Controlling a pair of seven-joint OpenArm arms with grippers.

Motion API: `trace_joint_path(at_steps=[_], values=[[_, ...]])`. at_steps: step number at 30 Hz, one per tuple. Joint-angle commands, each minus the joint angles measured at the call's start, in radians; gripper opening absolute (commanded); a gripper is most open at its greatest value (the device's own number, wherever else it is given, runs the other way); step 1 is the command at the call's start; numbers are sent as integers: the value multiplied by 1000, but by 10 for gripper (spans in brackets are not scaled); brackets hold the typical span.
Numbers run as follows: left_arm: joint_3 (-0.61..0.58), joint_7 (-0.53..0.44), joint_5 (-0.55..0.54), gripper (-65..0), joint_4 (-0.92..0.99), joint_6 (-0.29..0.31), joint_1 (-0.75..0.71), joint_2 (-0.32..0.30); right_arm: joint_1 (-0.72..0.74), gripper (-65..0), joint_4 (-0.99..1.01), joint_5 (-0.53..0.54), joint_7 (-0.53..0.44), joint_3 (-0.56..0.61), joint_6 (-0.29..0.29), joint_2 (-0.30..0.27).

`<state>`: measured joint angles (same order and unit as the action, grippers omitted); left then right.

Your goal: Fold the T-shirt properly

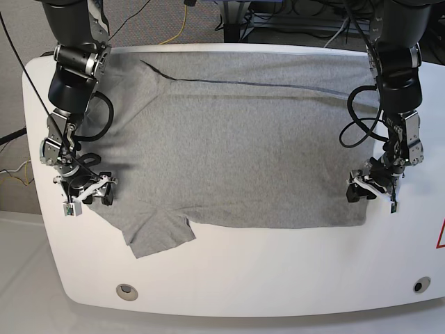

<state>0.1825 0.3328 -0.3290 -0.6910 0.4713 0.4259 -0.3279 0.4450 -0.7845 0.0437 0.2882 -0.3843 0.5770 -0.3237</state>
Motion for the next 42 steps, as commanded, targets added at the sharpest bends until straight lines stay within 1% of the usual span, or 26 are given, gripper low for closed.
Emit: trace_joint_path(at_steps=[1,5,7,11,13,15,19,21,25,27,35,37,42], values=[[3,-9,-4,-332,-17,6,22,-14,23,-308,-22,9,-27,0,-3,-14],[-1,-16,-5,-341,-18,1,19,-15,23,-306,-18,11,-20,-2,2,-13],[-6,-10,-6,-369,-18,-7,17,-10,27,-301,-18,17,-19,-9,19,-11],[-6,-14,-6,-447,-17,-12,18,-9,29,-298,-13,18,-11,-12,27,-10],[-7,-15,-4,-462,-16,-14,18,-10,29,-298,-12,18,-8,-13,29,-9],[-7,-14,-4,-461,-18,-14,19,-10,29,-299,-11,18,-9,-12,31,-9],[-7,-4,2,-365,-24,-17,17,-5,25,-303,-6,22,-12,-7,32,-3],[-7,6,4,-351,-22,-21,17,-5,26,-303,-5,21,-14,-7,34,-2],[-8,14,6,-343,-22,-25,15,-4,23,-304,-7,23,-15,-8,35,5],[-12,23,10,-327,-22,-20,13,-4,18,-301,-2,20,-9,-8,35,17],[-12,22,13,-322,-23,-17,11,-3,19,-302,6,19,-12,-8,34,34],[-10,16,14,-324,-19,-21,9,-3,17,-300,13,17,-13,-8,33,22],[-10,16,16,-324,-22,-22,7,-4,18,-300,22,18,-12,-7,32,19]])
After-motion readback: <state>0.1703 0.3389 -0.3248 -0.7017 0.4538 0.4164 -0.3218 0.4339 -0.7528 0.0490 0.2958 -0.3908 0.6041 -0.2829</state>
